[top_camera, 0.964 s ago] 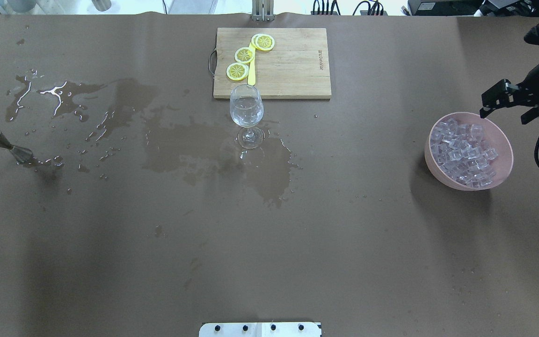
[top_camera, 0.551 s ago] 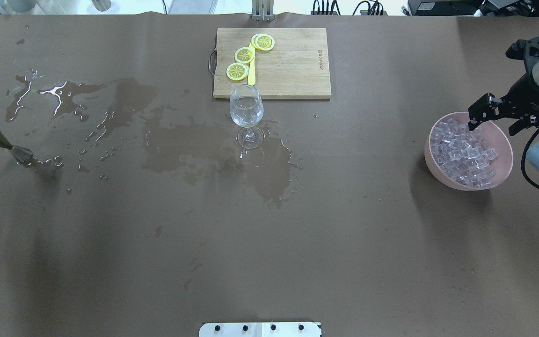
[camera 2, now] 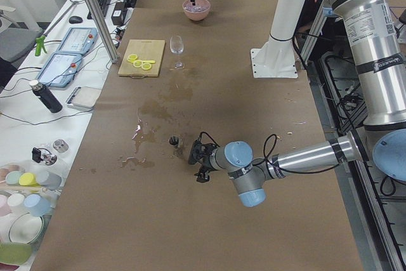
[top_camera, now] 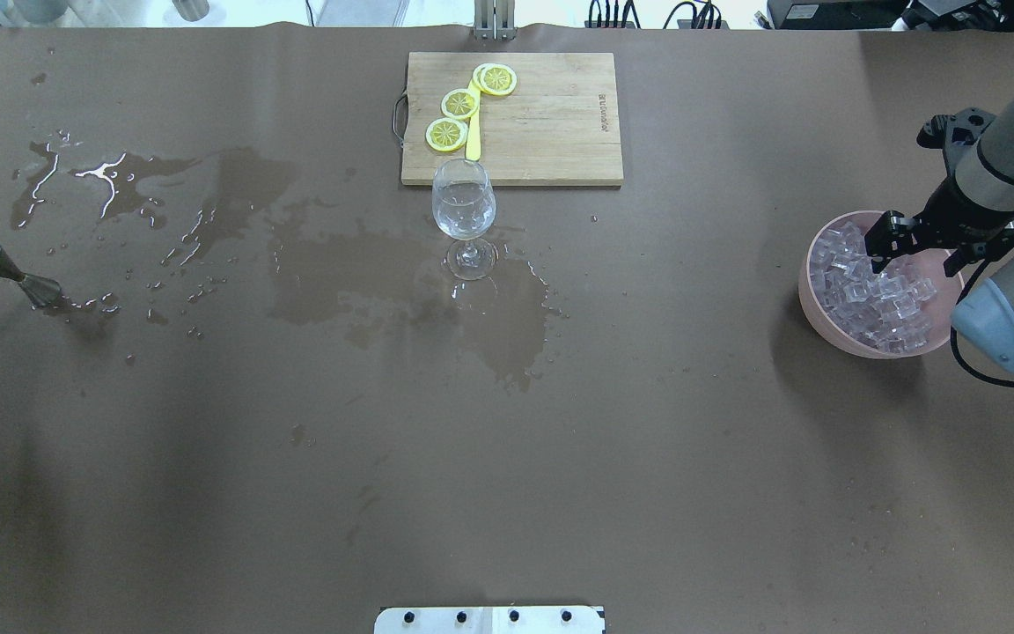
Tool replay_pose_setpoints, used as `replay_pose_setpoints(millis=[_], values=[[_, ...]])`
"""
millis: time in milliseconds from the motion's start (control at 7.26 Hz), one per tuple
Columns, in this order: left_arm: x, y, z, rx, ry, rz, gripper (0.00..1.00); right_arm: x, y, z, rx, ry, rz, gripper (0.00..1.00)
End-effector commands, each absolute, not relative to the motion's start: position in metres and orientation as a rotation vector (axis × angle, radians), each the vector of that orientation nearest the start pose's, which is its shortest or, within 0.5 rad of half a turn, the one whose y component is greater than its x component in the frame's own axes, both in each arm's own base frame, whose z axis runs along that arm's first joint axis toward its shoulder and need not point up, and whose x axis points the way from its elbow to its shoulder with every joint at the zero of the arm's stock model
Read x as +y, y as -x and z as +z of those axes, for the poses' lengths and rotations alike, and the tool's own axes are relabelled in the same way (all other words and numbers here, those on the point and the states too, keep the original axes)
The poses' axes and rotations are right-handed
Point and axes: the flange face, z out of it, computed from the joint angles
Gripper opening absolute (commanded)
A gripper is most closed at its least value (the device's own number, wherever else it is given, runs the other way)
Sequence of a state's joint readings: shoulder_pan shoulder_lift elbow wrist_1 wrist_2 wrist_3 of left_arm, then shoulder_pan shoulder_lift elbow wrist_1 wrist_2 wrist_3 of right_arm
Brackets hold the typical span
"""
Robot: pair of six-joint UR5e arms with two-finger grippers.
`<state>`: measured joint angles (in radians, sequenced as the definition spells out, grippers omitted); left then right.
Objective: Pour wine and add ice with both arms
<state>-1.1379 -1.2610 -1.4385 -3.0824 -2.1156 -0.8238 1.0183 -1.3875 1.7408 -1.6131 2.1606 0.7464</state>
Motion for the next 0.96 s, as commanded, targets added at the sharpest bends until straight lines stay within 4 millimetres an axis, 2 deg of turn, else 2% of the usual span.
replay_pose_setpoints(millis=[0,276,413,551,689,827], values=[[-0.376,-0.098,0.674,1.021,-0.596,-0.089,0.97,-0.522,0.245,0.481,-0.652,0.115,0.114,0.88],[-0.392,-0.133,0.67,1.036,-0.617,-0.131,0.97,-0.517,0.247,0.485,-0.648,0.124,0.113,0.87],[-0.394,-0.161,0.666,1.05,-0.62,-0.13,0.97,-0.513,0.261,0.481,-0.647,0.133,0.114,0.83],[-0.39,-0.176,0.665,1.054,-0.619,-0.131,0.97,-0.512,0.268,0.482,-0.643,0.139,0.109,0.77],[-0.389,-0.179,0.665,1.053,-0.623,-0.136,0.97,-0.512,0.268,0.485,-0.639,0.143,0.111,0.72],[-0.39,-0.18,0.664,1.048,-0.637,-0.137,0.96,-0.512,0.267,0.485,-0.64,0.143,0.113,0.72]])
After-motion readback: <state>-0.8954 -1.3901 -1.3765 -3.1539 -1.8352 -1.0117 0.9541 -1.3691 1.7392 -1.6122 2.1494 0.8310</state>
